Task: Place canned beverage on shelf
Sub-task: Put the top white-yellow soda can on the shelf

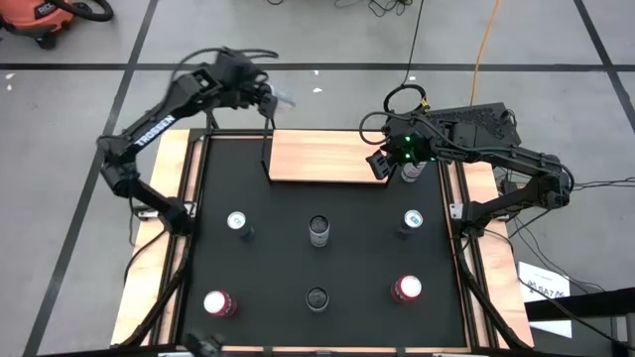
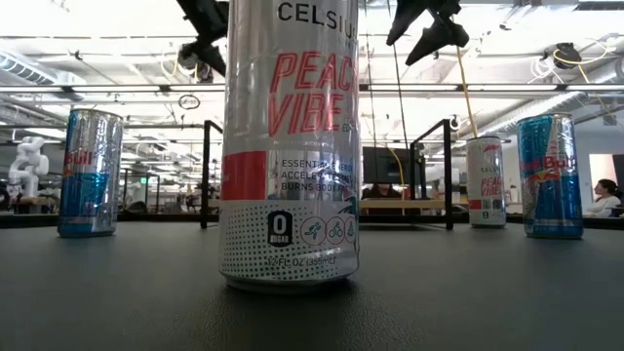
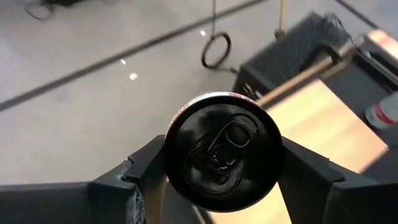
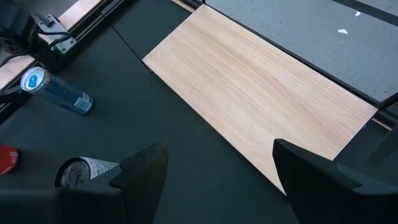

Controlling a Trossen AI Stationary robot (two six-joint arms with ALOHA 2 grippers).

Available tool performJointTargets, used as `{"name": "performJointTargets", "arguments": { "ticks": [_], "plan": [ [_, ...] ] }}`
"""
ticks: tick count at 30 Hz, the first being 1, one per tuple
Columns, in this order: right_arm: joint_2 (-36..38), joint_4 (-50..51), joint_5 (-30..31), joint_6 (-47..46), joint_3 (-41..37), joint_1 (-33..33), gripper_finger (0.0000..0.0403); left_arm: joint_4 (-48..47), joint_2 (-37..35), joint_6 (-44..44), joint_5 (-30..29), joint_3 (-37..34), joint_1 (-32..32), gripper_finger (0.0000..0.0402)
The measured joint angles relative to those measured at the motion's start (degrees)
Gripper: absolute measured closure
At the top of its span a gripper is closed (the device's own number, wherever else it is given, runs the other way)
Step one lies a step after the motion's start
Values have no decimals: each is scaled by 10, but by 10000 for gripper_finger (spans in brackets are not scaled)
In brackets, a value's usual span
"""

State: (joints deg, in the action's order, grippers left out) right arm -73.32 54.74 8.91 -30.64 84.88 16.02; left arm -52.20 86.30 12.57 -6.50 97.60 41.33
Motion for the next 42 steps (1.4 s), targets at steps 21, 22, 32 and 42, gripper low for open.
{"name": "performJointTargets", "arguments": {
  "ticks": [21,22,32,42],
  "plan": [
    [0,0,0,23,0,12,122,-167,238,-9,1,141,-51,168],
    [0,0,0,25,0,12,122,-167,244,-8,0,141,-50,166],
    [0,5,0,29,0,12,122,-166,262,5,-3,145,-46,162],
    [0,4,0,30,0,12,122,-159,258,14,10,143,-32,161]
  ]
}}
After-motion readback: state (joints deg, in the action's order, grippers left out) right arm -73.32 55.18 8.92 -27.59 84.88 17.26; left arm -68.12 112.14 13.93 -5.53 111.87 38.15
